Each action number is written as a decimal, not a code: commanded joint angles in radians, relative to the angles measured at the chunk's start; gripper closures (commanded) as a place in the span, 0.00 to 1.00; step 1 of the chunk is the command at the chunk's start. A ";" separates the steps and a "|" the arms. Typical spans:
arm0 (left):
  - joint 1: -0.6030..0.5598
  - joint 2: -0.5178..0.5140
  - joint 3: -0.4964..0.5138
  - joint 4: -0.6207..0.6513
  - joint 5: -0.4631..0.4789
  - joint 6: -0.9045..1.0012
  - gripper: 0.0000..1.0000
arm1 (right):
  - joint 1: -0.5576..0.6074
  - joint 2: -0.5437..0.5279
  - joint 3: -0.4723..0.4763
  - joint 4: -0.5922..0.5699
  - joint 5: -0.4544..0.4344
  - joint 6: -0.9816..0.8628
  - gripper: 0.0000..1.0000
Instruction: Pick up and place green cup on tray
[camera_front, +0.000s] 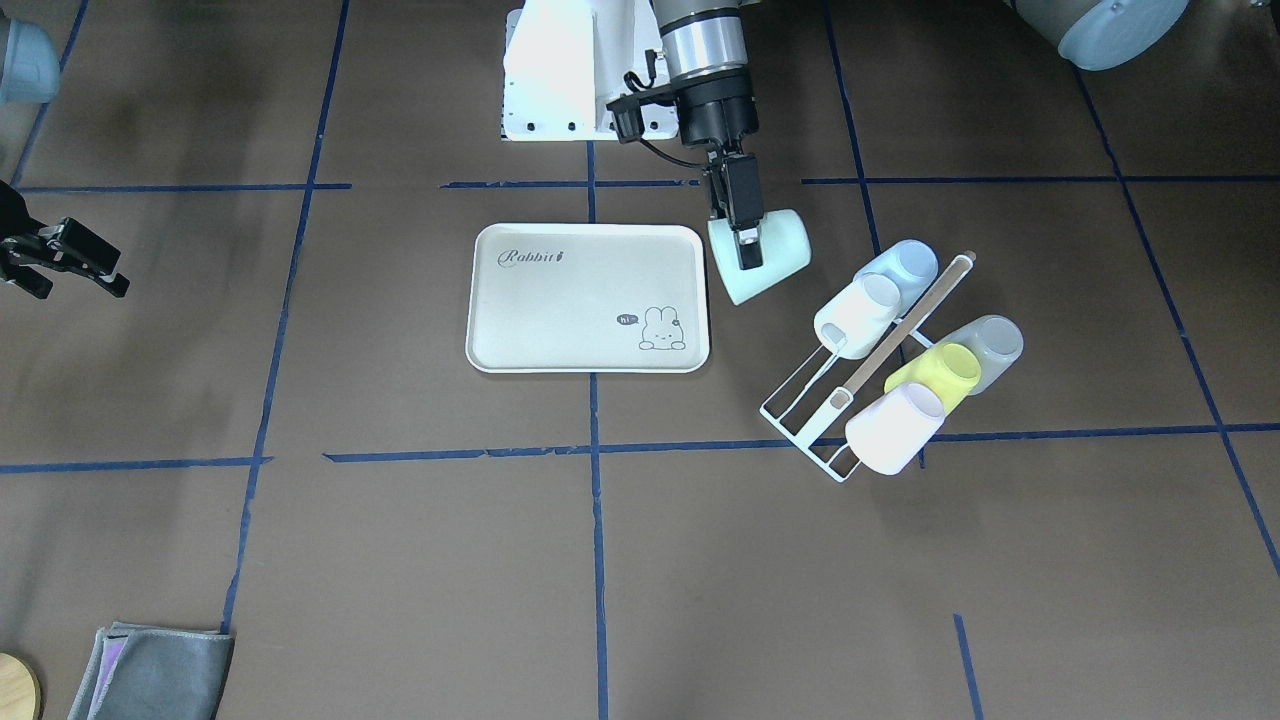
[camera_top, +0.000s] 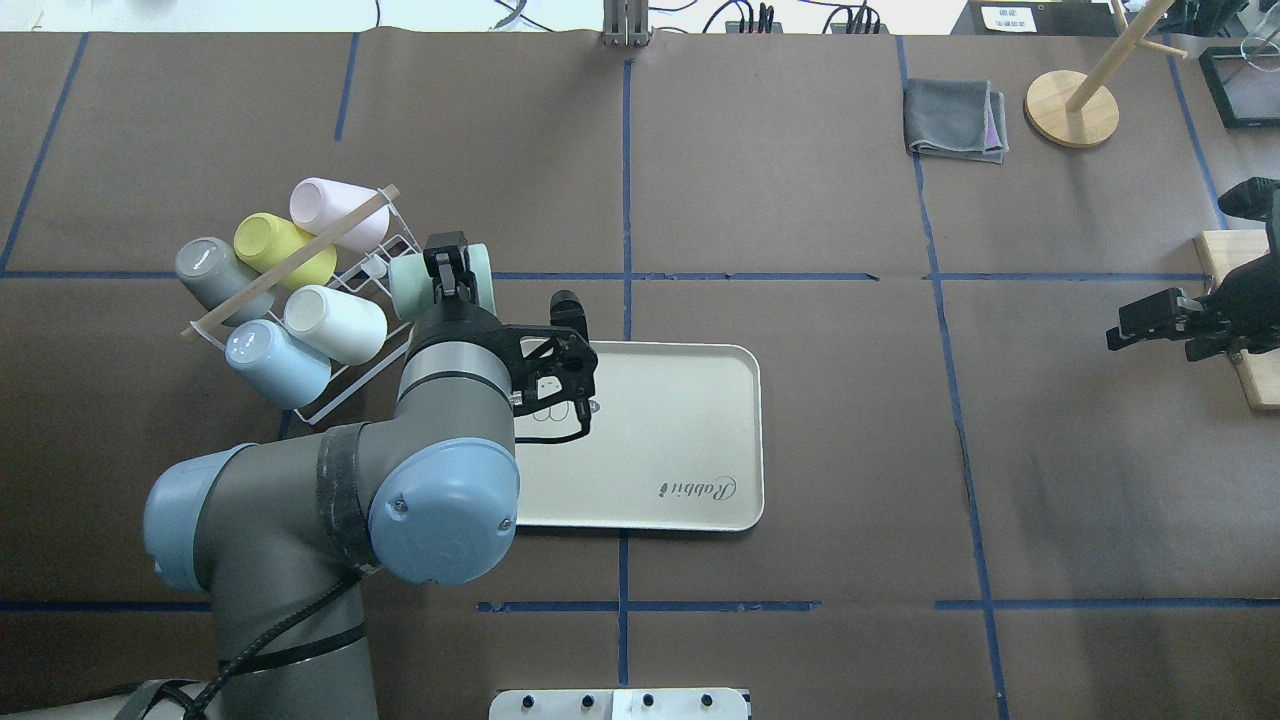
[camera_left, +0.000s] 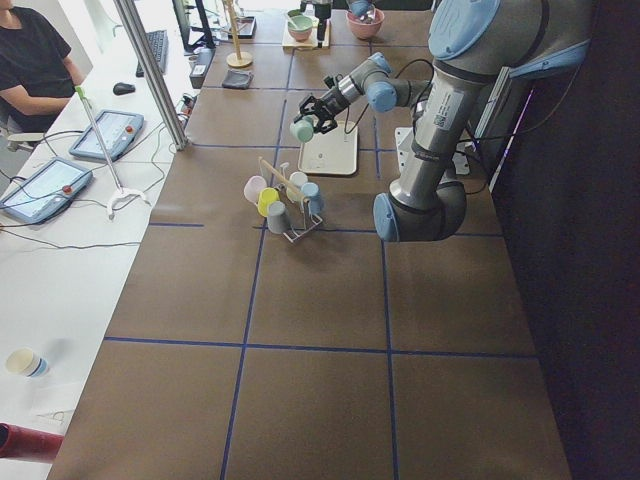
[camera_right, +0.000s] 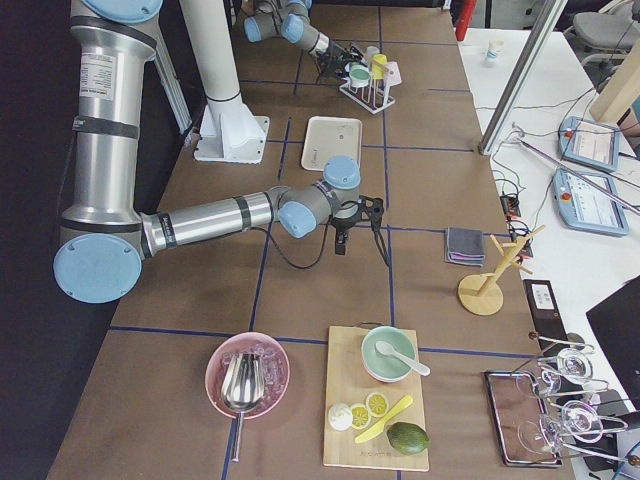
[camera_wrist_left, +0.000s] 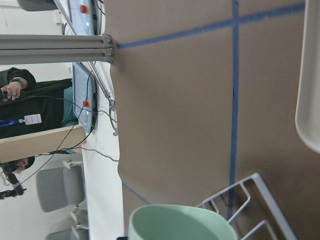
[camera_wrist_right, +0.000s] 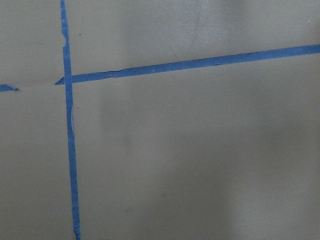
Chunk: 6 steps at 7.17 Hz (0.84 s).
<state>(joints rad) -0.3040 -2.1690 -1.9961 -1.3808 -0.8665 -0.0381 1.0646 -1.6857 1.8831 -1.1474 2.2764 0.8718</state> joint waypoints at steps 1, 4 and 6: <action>0.006 0.017 0.045 -0.320 -0.075 -0.294 0.56 | 0.000 0.000 -0.001 0.000 0.000 0.001 0.00; 0.023 0.051 0.206 -0.807 -0.121 -0.485 0.58 | 0.002 0.001 0.001 -0.002 0.000 0.001 0.00; 0.037 0.049 0.264 -0.975 -0.118 -0.543 0.63 | 0.002 0.001 0.001 0.000 0.000 -0.001 0.00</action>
<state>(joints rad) -0.2749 -2.1205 -1.7662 -2.2437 -0.9859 -0.5539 1.0660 -1.6843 1.8842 -1.1486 2.2764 0.8723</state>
